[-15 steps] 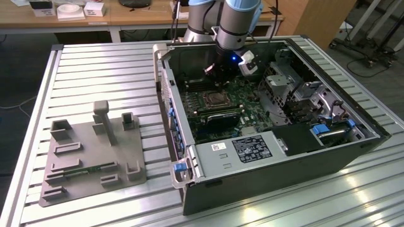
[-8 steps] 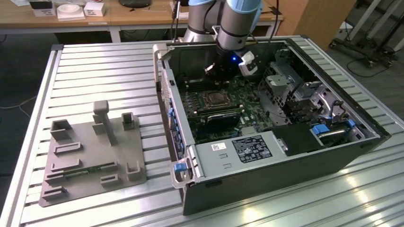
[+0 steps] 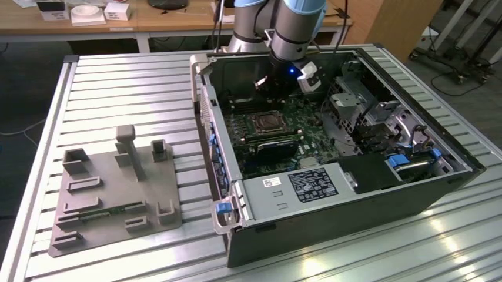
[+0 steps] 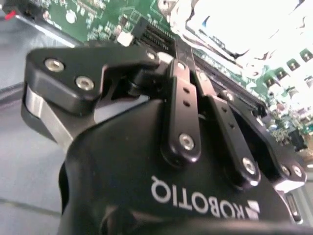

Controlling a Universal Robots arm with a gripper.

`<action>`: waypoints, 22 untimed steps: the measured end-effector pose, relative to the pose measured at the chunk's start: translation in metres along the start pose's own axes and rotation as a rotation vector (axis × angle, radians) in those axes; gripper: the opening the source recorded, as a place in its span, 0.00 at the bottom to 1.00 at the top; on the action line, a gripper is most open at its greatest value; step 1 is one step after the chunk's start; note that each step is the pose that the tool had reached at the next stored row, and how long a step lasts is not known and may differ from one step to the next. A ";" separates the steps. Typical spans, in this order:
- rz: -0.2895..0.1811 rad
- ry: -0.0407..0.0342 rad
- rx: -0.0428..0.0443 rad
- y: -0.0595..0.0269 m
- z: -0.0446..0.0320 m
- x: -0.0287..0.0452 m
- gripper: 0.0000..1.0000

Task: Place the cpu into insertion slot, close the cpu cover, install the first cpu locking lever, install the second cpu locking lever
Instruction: 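Install the first cpu locking lever, then install the second cpu locking lever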

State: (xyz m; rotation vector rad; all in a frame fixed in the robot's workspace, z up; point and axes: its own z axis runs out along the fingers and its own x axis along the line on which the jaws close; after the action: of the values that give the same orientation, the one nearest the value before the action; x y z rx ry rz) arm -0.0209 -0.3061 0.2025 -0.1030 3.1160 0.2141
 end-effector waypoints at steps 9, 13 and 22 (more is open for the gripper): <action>0.002 -0.0001 0.0002 -0.0056 -0.0034 0.0003 0.11; 0.003 -0.0004 0.0002 -0.0087 -0.0039 0.0005 0.11; 0.003 -0.0003 0.0003 -0.0096 -0.0040 -0.0001 0.11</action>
State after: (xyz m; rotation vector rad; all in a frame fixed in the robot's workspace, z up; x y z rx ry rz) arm -0.0202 -0.3161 0.2051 -0.0979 3.1161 0.2136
